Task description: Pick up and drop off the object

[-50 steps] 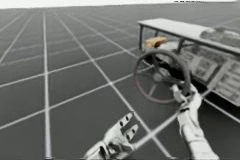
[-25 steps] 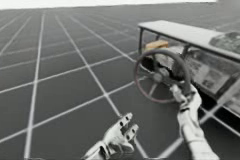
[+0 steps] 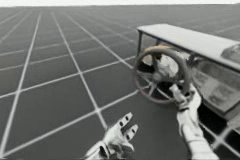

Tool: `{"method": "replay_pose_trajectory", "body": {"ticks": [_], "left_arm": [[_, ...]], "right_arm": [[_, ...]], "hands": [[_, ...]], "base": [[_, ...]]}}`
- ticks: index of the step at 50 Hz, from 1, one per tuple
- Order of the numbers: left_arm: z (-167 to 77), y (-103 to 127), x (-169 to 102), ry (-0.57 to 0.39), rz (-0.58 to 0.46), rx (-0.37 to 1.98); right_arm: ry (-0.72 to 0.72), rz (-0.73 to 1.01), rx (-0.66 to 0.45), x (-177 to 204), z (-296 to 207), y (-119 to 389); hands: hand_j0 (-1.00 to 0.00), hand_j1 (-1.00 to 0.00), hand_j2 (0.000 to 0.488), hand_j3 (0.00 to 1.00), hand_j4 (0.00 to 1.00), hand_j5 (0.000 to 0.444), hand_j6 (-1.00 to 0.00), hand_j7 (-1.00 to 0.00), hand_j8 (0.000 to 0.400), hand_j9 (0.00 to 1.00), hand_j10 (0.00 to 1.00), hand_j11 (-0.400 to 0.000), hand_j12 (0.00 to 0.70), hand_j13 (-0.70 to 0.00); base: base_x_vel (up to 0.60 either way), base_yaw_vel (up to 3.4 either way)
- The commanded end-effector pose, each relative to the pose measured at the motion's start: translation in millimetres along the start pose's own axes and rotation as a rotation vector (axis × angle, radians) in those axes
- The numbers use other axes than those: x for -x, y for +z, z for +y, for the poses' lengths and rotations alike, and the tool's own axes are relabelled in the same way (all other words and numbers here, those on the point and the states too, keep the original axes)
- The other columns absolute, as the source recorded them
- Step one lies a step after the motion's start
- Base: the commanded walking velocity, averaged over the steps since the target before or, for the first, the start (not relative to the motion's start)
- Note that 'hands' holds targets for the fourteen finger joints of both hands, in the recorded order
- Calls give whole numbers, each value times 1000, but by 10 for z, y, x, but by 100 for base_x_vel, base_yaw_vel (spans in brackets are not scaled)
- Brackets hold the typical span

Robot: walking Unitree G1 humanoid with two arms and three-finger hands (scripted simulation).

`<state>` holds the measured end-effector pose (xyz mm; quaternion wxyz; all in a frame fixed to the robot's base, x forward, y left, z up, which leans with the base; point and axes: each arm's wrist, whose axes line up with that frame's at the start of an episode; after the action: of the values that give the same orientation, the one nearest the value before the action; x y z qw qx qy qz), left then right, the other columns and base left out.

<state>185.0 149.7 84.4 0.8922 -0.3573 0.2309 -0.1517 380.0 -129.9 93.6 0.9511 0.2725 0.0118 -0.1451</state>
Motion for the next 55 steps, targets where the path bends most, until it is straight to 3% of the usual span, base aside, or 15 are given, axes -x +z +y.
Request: {"method": "replay_pose_trajectory", "body": {"ticks": [1, 55], "left_arm": [[-55, 23, 2, -4, -3, -23], [-55, 23, 2, -4, -3, -23]], "right_arm": [[16, -32, -35, -7, 22, 90], [16, -32, -35, -7, 22, 90]], "hands": [[0, 0, 0, 1000, 1000, 0, 0, 0, 0, 1000, 1000, -400, 0, -700], [0, 0, 0, 1000, 1000, 0, 0, 0, 0, 1000, 1000, -400, 0, -700]], "base": [[59, -1], [56, -1]]}}
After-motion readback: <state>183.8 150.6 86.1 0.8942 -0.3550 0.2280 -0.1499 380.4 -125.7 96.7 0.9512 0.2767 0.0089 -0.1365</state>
